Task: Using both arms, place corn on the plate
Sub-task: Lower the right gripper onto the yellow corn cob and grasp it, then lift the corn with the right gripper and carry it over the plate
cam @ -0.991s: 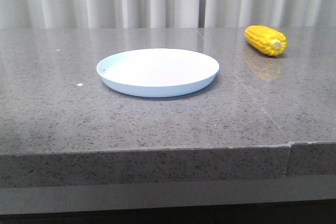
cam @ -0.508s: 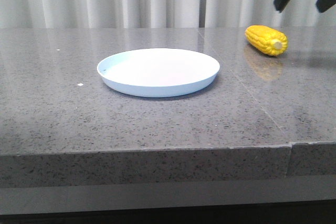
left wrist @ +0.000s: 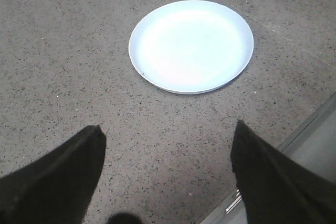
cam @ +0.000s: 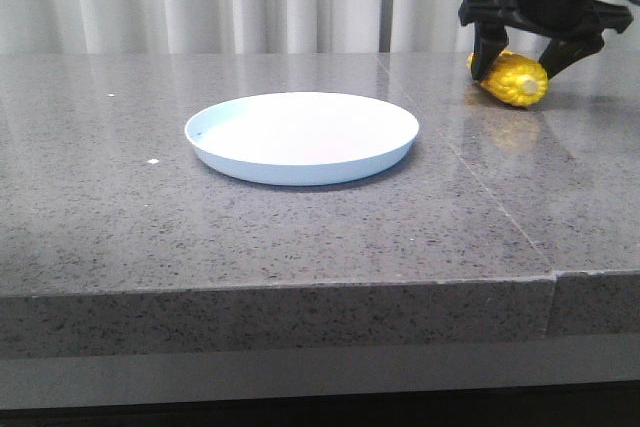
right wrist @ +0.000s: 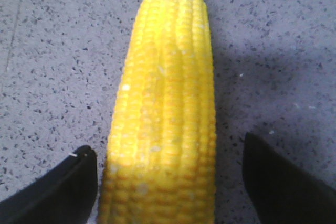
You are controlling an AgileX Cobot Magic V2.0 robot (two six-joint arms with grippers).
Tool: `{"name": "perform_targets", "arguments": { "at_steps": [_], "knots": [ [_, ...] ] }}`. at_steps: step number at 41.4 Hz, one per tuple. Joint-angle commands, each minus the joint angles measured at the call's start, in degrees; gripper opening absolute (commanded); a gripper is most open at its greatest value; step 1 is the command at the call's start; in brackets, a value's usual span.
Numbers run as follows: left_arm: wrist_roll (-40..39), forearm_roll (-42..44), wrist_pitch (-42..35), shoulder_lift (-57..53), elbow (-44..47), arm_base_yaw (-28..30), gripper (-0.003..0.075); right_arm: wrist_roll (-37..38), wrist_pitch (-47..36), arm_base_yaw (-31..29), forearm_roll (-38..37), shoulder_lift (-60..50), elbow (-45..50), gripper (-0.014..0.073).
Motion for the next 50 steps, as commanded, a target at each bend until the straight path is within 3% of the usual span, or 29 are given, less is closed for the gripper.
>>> {"name": "perform_targets", "arguments": {
  "at_steps": [1, 6, 9, 20, 32, 39, 50],
  "knots": [
    [-0.58, 0.18, -3.75, -0.24, -1.57, -0.37, 0.0493, -0.51, -1.92, 0.06, -0.22, -3.35, -2.26, 0.0528],
    [-0.58, 0.18, -3.75, -0.24, -1.57, -0.37, 0.0493, -0.51, -0.28, 0.06, -0.09, -3.35, -2.26, 0.0304],
    [-0.58, 0.18, -3.75, -0.24, -1.57, -0.37, 0.0493, -0.51, 1.32, 0.06, -0.08, -3.81, -2.5, 0.0251],
    [-0.58, 0.18, -3.75, -0.24, -1.57, -0.37, 0.0493, -0.95, 6.21, 1.29, 0.03, -11.26, -2.64, 0.0252],
    [-0.58, 0.18, -3.75, -0.24, -1.57, -0.37, 0.0493, -0.99, 7.04, 10.44, 0.29, -22.48, 3.52, 0.0252],
    [-0.58, 0.18, -3.75, -0.24, -1.57, -0.37, 0.0493, -0.99, 2.04, 17.64, 2.75, -27.25, 11.92, 0.0252],
    [-0.58, 0.18, -3.75, -0.24, -1.57, -0.37, 0.0493, -0.99, -13.8, 25.52, 11.71, -27.75, 24.27, 0.0252]
  ]
}}
